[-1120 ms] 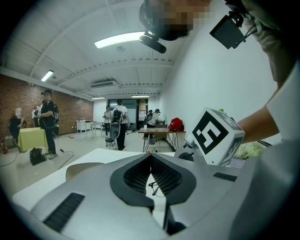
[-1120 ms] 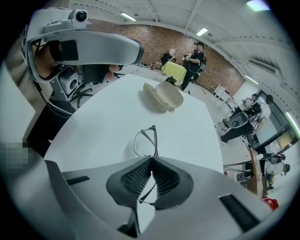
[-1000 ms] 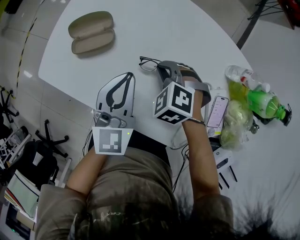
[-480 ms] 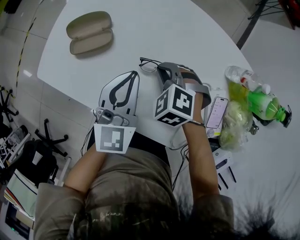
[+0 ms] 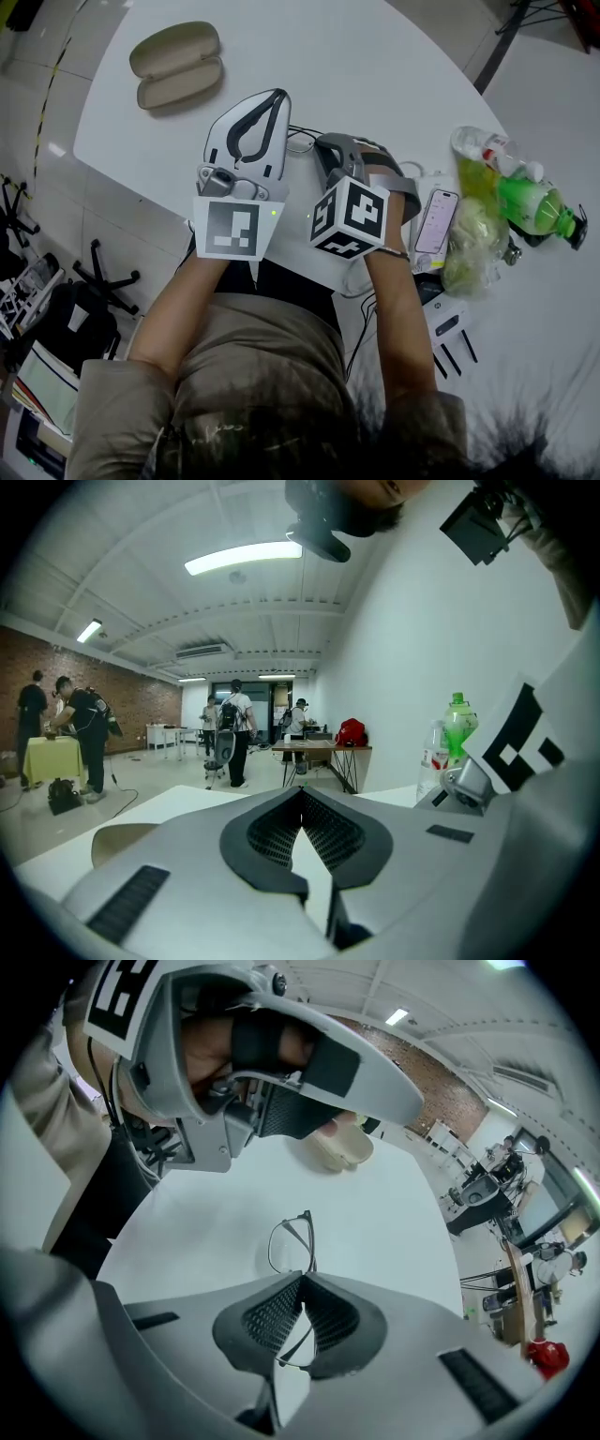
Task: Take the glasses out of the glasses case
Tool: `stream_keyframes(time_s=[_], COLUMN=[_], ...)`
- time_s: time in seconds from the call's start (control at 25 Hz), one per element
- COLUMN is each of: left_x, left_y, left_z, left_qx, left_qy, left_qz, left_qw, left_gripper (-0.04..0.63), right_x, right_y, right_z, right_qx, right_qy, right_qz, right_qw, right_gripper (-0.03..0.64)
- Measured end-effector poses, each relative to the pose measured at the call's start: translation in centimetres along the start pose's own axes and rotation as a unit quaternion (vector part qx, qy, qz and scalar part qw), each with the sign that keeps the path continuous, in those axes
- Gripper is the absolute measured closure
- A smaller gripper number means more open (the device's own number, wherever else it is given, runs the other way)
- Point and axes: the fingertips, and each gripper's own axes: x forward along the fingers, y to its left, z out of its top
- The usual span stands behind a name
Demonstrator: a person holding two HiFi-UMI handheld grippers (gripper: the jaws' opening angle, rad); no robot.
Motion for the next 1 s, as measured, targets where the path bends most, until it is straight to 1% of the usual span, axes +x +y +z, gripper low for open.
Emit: stream_keyframes(time_s=[0.04, 0.12, 0.16, 0.2, 0.24, 0.28, 0.4, 0.6, 0.8, 1.0], left_x=[0.1, 0.0, 0.0, 0.1, 0.2, 0.3, 0.1, -0.3, -0.7, -0.9], left_y=[-0.1, -0.5, -0.6, -0.7, -0.7, -0.7, -1.2, -2.3, -2.6, -2.8], left_z=[-0.3, -0.9, -0.8, -0.7, -0.3, 0.4, 1.2, 0.9, 0.9, 0.9], left_qx=[0.004, 0.028, 0.016, -0.004, -0.016, -0.02, -0.019, -0.017, -0.018, -0.01], left_qy=[0.003, 0.007, 0.008, 0.008, 0.004, 0.001, -0.004, 0.001, 0.001, 0.004], left_qz=[-0.001, -0.01, -0.009, -0.005, -0.002, 0.0, -0.002, -0.015, -0.02, -0.029], left_qw=[1.0, 0.9995, 0.9998, 0.9999, 0.9999, 0.9998, 0.9998, 0.9998, 0.9996, 0.9995], left_gripper=[0.588, 0.588, 0.588, 0.588, 0.588, 0.588, 0.586, 0.588, 0.588, 0.588], right_x=[0.0, 0.0, -0.1, -0.1, -0.1, -0.2, -0.4, -0.5, -0.5, -0.5], right_y=[0.2, 0.6, 0.7, 0.8, 0.9, 0.9, 1.0, 1.4, 2.3, 2.7], right_z=[-0.2, -0.5, -0.7, -0.9, -1.2, -1.5, -2.5, -3.2, -3.8, -4.2], right_qx=[0.002, 0.005, 0.007, 0.008, 0.009, 0.011, 0.017, 0.031, 0.039, 0.049], right_qy=[0.001, 0.002, 0.003, 0.005, 0.007, 0.009, 0.018, 0.024, 0.028, 0.03], right_qz=[0.0, 0.0, 0.0, 0.0, 0.0, 0.001, -0.001, -0.003, -0.003, -0.006], right_qw=[1.0, 1.0, 1.0, 1.0, 1.0, 1.0, 1.0, 0.999, 0.999, 0.998], right_gripper=[0.597, 0.597, 0.597, 0.597, 0.597, 0.597, 0.597, 0.597, 0.597, 0.597])
